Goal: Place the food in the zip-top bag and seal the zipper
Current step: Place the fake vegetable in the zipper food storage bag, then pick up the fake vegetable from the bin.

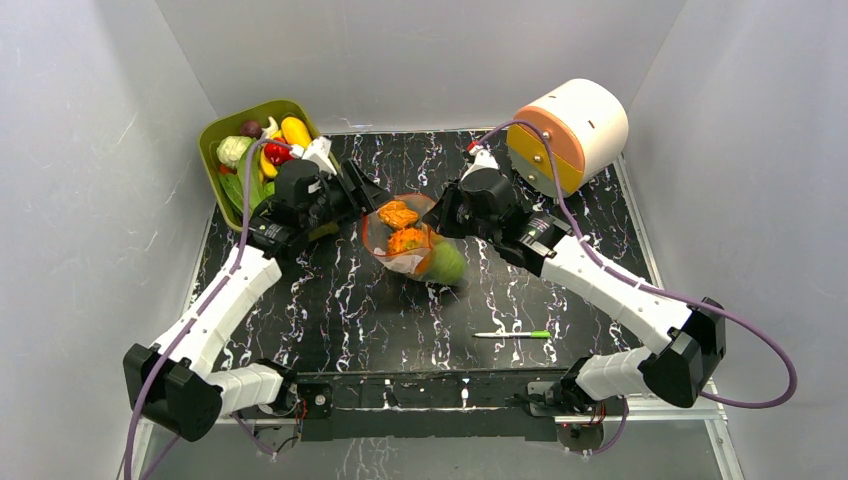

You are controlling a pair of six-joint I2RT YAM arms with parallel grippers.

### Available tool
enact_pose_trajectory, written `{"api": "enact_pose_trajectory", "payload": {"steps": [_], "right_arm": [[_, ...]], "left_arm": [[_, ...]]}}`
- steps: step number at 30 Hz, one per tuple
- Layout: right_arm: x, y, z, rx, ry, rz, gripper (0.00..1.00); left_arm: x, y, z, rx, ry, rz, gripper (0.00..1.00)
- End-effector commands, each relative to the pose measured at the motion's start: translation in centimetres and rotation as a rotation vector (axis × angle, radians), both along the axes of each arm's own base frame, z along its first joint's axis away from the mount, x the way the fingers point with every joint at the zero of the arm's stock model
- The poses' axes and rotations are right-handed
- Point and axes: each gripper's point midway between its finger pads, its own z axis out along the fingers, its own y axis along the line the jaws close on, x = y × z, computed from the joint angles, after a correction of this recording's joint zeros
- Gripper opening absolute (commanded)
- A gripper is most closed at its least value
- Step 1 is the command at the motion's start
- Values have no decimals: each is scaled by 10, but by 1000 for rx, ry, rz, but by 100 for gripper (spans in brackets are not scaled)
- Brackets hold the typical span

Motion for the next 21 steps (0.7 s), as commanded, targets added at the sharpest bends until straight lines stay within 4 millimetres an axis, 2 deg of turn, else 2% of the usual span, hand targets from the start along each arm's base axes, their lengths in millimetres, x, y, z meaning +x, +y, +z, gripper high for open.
{"api": "enact_pose_trajectory", "payload": {"steps": [1, 3, 6, 7, 9, 15, 21], "right_arm": [[2, -3, 44, 82, -114, -3, 0], [1, -4, 42, 80, -116, -1, 0], [-1, -5, 39, 72, -116, 6, 0], [-2, -6, 39, 69, -119, 9, 0], [-2, -7, 39, 67, -124, 8, 0], [-3, -13, 39, 48, -145, 3, 0], [-7, -15, 44, 44, -154, 20, 0]], "left_arm": [[-1, 17, 25, 111, -97, 18, 68], [2, 27, 27, 179, -112, 39, 75], [7, 45, 32, 297, -133, 79, 94], [9, 51, 35, 334, -141, 94, 98], [15, 63, 41, 413, -167, 120, 98], [35, 93, 33, 603, -132, 165, 97], [62, 125, 27, 645, -114, 225, 78]]}}
